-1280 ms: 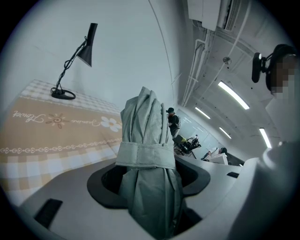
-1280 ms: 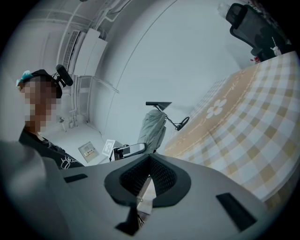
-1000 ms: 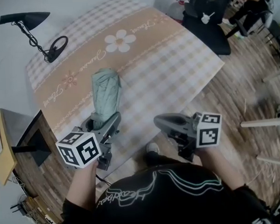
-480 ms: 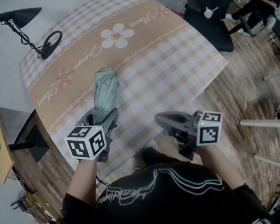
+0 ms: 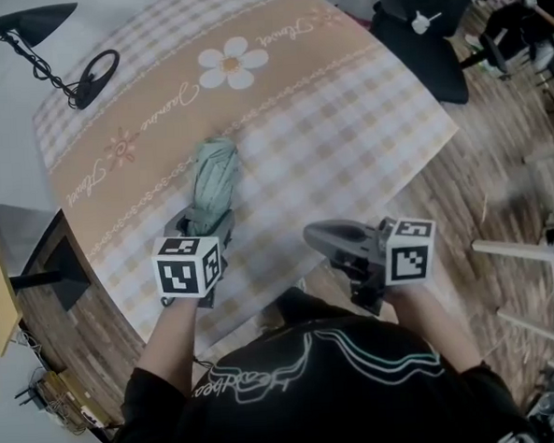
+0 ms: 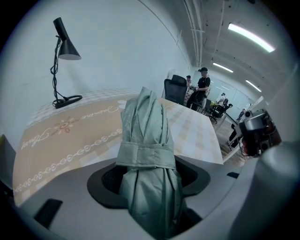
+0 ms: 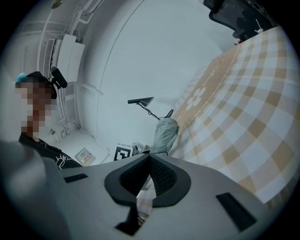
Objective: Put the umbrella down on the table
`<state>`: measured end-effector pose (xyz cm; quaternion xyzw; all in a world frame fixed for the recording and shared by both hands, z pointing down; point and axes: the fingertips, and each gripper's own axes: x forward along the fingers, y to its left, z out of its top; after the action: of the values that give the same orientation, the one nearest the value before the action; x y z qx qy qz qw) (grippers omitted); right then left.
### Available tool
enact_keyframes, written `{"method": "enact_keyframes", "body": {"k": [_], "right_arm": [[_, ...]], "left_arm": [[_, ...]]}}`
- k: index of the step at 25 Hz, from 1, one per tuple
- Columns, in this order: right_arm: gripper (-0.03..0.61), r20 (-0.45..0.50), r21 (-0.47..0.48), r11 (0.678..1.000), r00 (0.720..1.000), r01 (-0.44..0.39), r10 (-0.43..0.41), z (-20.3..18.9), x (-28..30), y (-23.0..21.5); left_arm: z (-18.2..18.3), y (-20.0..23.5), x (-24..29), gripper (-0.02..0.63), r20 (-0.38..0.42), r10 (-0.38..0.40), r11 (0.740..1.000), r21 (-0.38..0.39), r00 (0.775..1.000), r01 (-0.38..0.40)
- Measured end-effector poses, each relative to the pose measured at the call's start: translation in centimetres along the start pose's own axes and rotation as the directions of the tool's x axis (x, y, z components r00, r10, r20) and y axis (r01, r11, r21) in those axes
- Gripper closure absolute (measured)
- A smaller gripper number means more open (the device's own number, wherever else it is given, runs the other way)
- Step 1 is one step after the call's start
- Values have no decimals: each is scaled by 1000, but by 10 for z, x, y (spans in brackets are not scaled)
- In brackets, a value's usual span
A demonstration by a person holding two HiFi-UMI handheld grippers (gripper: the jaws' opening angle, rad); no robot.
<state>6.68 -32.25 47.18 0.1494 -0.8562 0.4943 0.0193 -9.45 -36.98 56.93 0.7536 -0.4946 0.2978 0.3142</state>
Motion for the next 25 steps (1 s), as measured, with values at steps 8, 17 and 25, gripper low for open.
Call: {"method": "enact_keyframes", "body": {"k": [8,17,25], "right_arm": [[568,-17,16,1000,1000,-3,3,10,3,-16],[568,-36,31,1000,999,-6,7,19,8,-28],[568,-53,46,999,998,-25,27,24,23,-34]], "left_arm": [[-18,12,26,348,-73,72,996,63,995,-68],[-26,14,36,337,-125,91,993,81,988,-81],[-27,14,39,333,-146,77,994,89,986,-64]]}}
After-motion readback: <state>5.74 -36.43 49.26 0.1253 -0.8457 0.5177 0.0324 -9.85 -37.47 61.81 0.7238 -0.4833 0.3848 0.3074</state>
